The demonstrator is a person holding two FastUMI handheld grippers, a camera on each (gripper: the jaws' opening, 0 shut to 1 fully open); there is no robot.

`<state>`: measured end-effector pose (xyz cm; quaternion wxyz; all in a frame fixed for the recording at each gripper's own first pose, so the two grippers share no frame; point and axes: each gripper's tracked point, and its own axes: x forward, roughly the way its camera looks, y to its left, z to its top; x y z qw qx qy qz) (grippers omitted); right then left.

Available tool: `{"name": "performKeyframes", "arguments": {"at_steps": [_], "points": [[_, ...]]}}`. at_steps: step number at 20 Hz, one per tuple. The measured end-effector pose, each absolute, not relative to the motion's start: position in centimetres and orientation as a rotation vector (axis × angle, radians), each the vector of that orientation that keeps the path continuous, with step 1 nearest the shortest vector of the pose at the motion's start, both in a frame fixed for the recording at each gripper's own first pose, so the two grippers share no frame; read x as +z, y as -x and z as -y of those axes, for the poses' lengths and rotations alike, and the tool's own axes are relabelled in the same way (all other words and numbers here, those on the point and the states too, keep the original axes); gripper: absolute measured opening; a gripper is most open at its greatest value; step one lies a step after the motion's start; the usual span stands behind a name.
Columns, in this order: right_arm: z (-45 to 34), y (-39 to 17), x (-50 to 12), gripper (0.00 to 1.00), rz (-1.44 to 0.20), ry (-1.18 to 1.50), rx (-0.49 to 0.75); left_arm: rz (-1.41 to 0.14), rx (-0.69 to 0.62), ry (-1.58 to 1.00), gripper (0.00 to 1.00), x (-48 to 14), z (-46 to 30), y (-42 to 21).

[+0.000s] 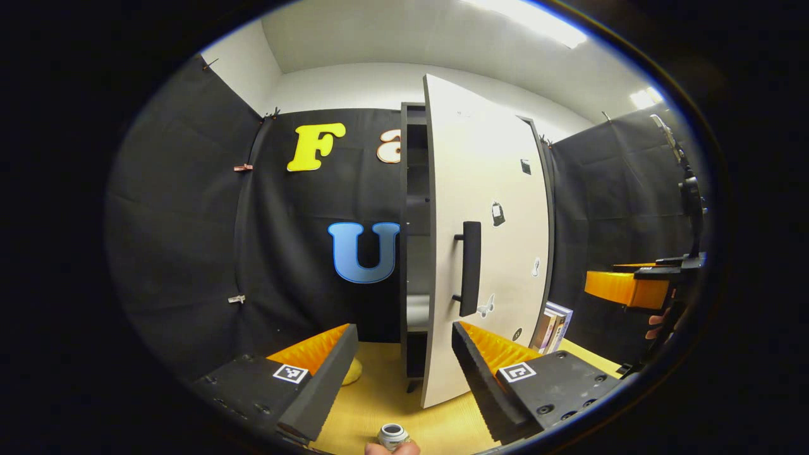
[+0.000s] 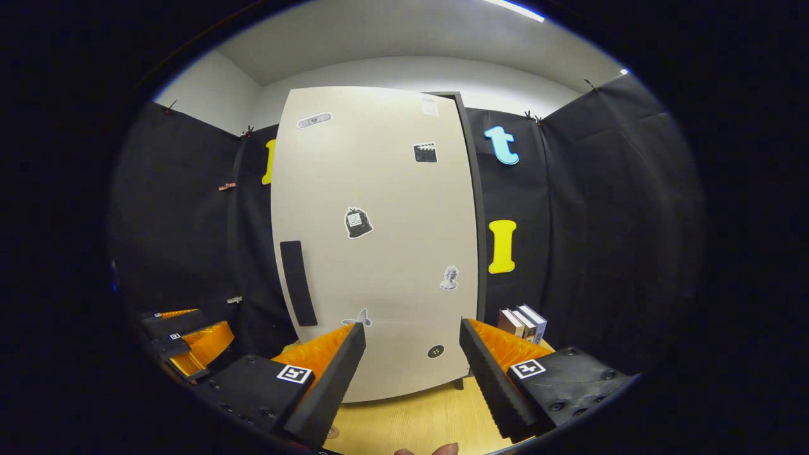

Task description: Open the cabinet door with the right hand, grasp the bottle in the cabinet with the left hand and place it on the coaster, then close the cabinet door with the right hand.

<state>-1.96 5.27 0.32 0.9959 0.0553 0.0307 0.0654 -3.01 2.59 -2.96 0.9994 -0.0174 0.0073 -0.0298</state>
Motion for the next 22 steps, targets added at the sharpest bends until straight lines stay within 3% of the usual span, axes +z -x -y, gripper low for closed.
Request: {"name": "performKeyframes", "arguments": {"at_steps": [22], "points": [[-4.3,2.5,-1.3,0.98,-0.025,-0.033,0.080,-0.016,-0.037,0.016,0.94,-2.0,-1.2,1.8]]}}
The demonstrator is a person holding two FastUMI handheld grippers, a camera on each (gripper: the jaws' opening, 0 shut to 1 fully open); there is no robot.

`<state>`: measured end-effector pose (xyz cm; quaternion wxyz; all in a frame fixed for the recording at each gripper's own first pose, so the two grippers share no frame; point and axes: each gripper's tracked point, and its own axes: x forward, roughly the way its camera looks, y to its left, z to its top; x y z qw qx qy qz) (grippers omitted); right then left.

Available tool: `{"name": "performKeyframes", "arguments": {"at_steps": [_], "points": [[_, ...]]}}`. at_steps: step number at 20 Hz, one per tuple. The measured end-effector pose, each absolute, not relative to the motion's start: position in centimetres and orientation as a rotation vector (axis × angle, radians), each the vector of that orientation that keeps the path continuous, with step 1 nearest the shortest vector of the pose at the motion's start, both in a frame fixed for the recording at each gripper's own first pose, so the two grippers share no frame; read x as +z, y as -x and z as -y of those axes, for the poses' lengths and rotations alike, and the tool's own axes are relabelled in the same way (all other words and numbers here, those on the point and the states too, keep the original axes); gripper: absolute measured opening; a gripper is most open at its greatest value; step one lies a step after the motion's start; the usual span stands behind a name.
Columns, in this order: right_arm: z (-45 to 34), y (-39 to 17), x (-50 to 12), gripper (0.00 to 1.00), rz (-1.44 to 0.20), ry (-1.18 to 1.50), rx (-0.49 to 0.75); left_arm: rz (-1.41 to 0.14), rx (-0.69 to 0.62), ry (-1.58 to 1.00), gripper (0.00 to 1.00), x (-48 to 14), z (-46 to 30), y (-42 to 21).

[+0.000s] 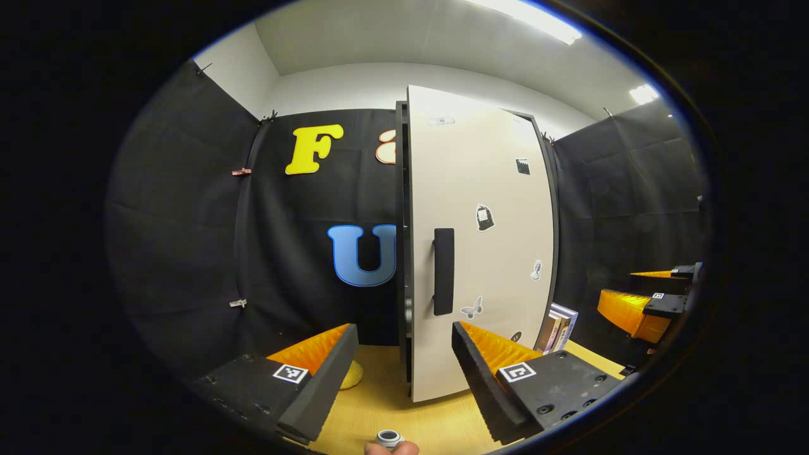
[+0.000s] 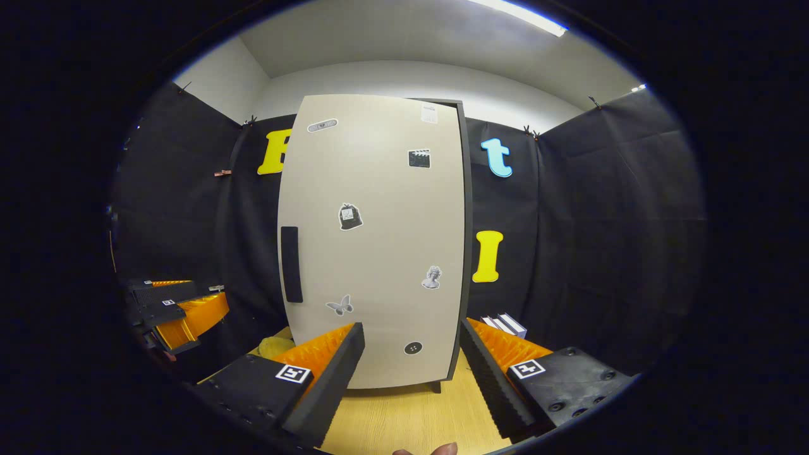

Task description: Open the cabinet door with the right hand, grasp the bottle in the cabinet with the left hand and place it on the coaster, then close the cabinet door with the right hand.

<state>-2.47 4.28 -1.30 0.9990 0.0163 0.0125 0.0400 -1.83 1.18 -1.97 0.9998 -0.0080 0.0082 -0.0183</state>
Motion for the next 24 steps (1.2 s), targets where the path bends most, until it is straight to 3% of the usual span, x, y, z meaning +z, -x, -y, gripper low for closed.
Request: {"name": "performKeyframes", "arguments": {"at_steps": [24], "points": [[-3.49,2.11,-1.69,0.98,-0.022,-0.034,0.067,-0.021,-0.050,0.024,0.94,-2.00,-1.43,2.38]]}}
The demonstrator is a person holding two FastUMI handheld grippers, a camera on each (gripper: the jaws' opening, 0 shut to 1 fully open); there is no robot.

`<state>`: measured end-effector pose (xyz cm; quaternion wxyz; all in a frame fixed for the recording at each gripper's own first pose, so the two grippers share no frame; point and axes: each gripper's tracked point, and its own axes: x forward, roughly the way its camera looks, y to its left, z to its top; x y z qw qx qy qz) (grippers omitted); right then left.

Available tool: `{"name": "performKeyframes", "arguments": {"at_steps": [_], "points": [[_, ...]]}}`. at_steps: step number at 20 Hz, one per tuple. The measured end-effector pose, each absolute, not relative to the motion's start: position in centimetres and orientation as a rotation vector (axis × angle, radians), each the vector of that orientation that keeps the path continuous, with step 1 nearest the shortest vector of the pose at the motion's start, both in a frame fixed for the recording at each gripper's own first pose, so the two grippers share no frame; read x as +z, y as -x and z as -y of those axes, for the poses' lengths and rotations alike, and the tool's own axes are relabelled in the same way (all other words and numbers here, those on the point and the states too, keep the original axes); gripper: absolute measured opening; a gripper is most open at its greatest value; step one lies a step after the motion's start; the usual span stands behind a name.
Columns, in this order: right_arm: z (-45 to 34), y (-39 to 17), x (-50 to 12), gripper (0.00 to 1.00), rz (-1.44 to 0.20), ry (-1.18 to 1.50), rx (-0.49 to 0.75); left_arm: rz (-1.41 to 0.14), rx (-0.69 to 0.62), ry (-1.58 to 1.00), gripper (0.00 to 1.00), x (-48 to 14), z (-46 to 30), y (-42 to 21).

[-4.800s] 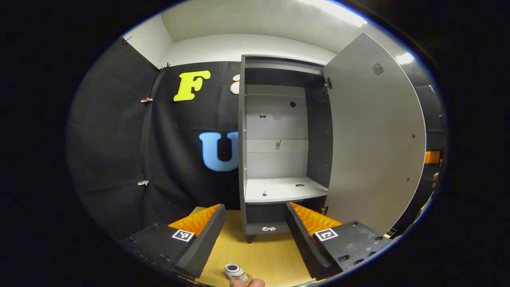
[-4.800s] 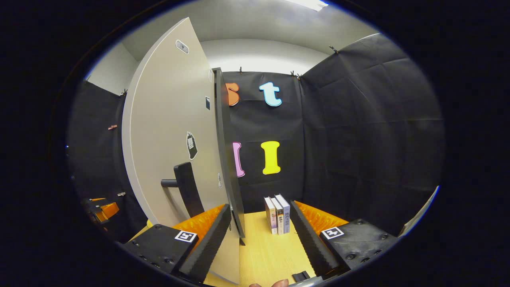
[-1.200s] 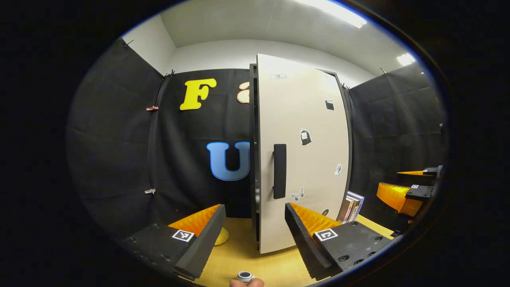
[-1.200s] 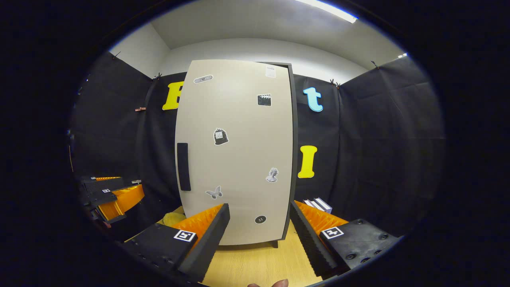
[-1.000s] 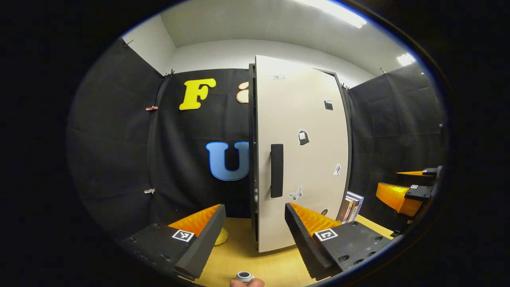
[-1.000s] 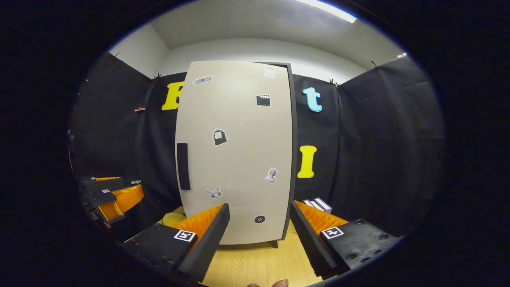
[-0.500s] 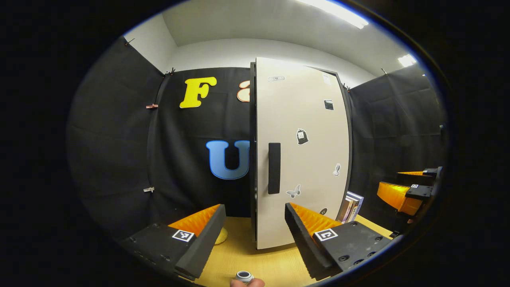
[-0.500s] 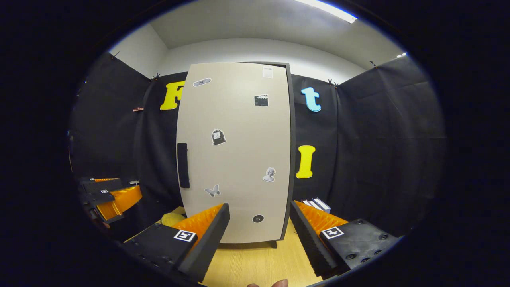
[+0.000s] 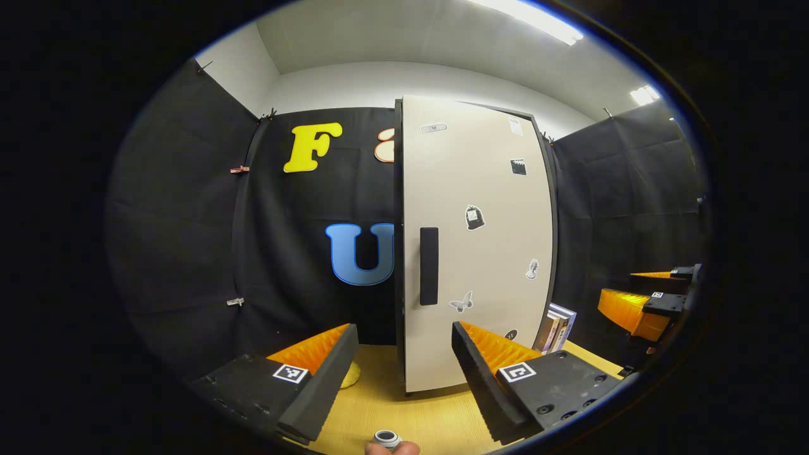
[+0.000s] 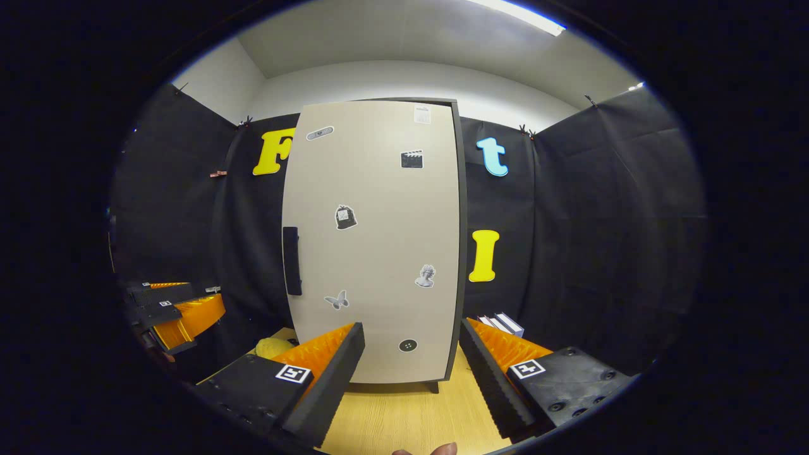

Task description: Open the cabinet door with the right hand, grasp the bottle in the cabinet with the left hand and place it on the coaster, then close the cabinet door with the right hand.

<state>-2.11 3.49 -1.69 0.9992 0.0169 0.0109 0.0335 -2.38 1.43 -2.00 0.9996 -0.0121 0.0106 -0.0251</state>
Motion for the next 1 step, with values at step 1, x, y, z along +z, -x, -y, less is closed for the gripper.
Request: {"name": "performKeyframes", "arguments": {"at_steps": [1], "points": [[-3.44,2.13,-1.71,0.98,-0.021,-0.034,0.067,-0.021,-0.049,0.024,0.94,-1.97,-1.42,2.40]]}}
